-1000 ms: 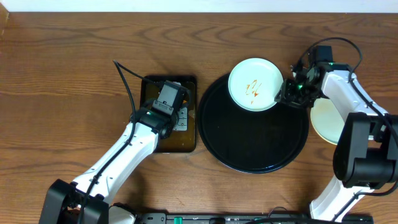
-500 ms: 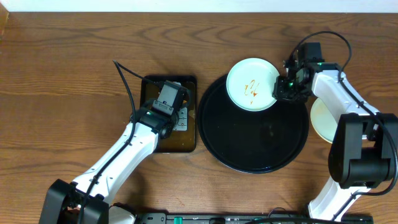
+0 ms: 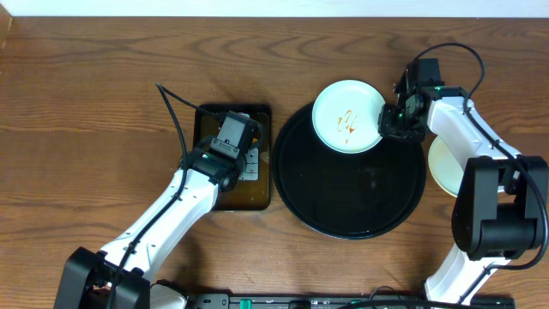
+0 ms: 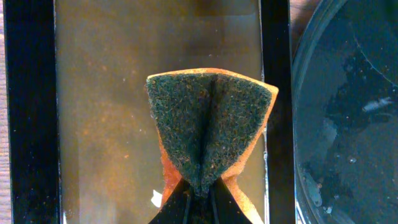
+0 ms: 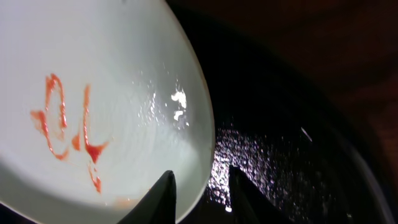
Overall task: Clean dirty plates on tray and stack at the side
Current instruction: 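Move the right gripper to the last white plate and grip its rim, then move the sponge with the left gripper onto the plate and wipe it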
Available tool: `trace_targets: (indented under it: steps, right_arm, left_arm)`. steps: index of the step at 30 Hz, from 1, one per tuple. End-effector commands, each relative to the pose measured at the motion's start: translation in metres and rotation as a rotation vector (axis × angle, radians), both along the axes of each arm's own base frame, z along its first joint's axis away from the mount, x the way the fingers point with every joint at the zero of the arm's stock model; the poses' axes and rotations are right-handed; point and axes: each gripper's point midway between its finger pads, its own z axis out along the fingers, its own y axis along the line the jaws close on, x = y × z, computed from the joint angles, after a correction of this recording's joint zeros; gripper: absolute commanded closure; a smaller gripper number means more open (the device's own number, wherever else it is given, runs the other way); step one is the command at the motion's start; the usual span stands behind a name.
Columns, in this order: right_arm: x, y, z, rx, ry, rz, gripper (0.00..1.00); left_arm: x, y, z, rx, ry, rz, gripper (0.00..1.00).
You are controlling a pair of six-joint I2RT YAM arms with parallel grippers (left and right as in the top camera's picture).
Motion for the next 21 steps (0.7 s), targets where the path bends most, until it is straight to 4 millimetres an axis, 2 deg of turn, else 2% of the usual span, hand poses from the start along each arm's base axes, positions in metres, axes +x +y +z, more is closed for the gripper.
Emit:
trace_targets:
  steps: [1, 8, 13, 17, 21]
  right_arm:
    - [-0.002, 0.000, -0.009, -0.003, 0.011, -0.031, 0.74]
    - [-0.003, 0.000, -0.026, 0.006, -0.021, -0.055, 0.75]
    - [-0.010, 0.007, -0.033, 0.051, -0.011, -0.045, 0.98]
    - [-0.018, 0.015, -0.033, 0.089, 0.018, -0.003, 0.99]
    - [-0.036, 0.014, -0.035, 0.084, 0.089, 0.008, 0.99]
  left_arm:
    - [-0.001, 0.002, -0.003, 0.008, 0.007, 0.000, 0.92]
    - [-0.001, 0.002, -0.003, 0.008, 0.007, 0.000, 0.92]
    - [-0.001, 0.002, -0.003, 0.008, 0.008, 0.000, 0.92]
    - [-0.001, 0.002, -0.003, 0.008, 0.007, 0.000, 0.92]
    - [-0.001, 0.002, -0.003, 0.008, 0.007, 0.000, 0.92]
